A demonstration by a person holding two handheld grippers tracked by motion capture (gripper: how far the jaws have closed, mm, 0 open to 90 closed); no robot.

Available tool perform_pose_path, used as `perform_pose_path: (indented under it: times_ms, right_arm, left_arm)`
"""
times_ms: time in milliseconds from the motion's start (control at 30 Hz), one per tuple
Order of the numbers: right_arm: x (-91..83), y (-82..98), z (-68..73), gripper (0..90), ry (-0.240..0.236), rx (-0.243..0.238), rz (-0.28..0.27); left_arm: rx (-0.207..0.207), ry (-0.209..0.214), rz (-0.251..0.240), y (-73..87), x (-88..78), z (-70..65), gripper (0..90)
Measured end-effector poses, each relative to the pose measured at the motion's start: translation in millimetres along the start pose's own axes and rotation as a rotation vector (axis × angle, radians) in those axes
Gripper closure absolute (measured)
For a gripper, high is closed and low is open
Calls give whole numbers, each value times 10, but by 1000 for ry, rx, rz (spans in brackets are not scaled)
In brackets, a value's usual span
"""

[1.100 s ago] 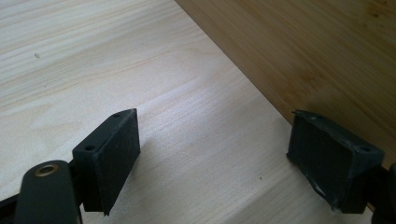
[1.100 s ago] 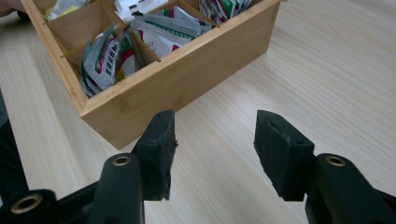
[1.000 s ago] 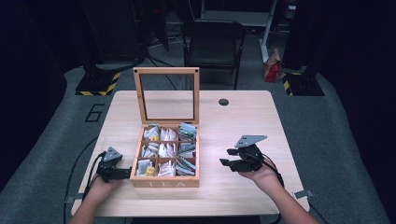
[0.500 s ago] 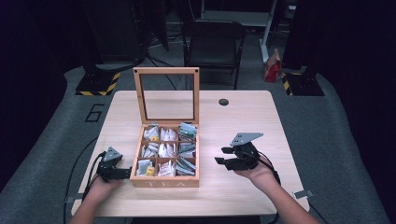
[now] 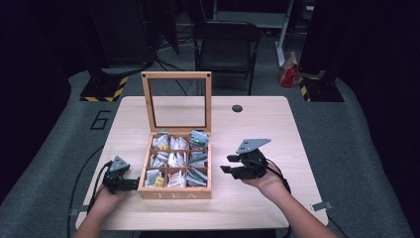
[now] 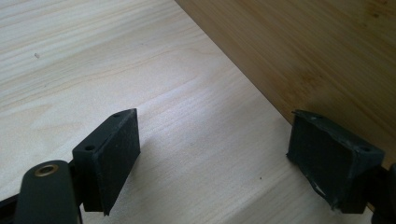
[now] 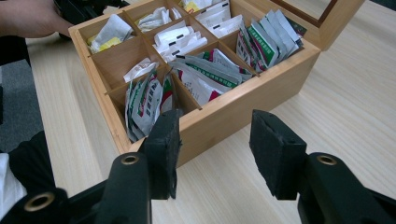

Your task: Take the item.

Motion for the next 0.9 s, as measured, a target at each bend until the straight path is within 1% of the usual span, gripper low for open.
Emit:
perform_pose_path:
  times_ms: [33, 100, 167, 200, 233, 333, 367, 433, 500, 533, 667, 733, 867, 900]
  right_arm:
    - [8, -9, -2, 528, -1, -9, -2]
    - [14, -20, 5, 530, -1, -4, -2]
    - [35, -48, 5, 539, -4, -14, -6]
    - [40, -57, 11, 542, -3, -7, -3]
    - [50, -67, 4, 544, -8, -17, -6]
    - [73, -95, 12, 551, -8, -3, -11]
    - [83, -105, 5, 553, -12, -17, -14]
    - [98, -123, 15, 557, -12, -8, -15]
    - [114, -140, 18, 560, -17, -17, -15]
    - [120, -146, 27, 561, -17, -11, -14]
    - [149, -175, 41, 566, -26, -24, -12]
    - [162, -186, 52, 570, -29, -20, -11]
    - [198, -210, 62, 575, -35, -28, -16]
    - [205, -215, 70, 577, -36, -23, -14]
  left_arm:
    - [-3, 2, 2, 1, -1, -3, 164]
    - [0, 1, 3, 1, -1, -1, 164]
    - [-2, 2, 2, 1, -1, -2, 164]
    - [-2, 2, 1, 1, -1, -2, 164]
    - [-1, 1, 3, 1, -1, -1, 164]
    - [0, 0, 1, 0, -1, 0, 164]
    - [0, 0, 0, 0, 0, 0, 164]
    - [3, -2, -2, -2, 1, 3, 164]
    - [1, -1, -3, -1, 2, 1, 164]
    - [4, -2, -2, -2, 1, 3, 164]
    - [1, -1, -3, -1, 2, 1, 164]
    - [4, -2, -1, -2, 1, 3, 164]
    - [1, -1, -4, -1, 2, 1, 164]
    - [1, -1, -4, -1, 2, 1, 164]
Point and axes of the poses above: each handheld gripper's, and its own axes: x roughly forward along the jaws, y roughly out of its underside, z roughly to its left, the point moved 2 cm from there along x, roughly forward along the jaws, and after that the axes turned 6 degrees about -x, right-handed, at the moved point
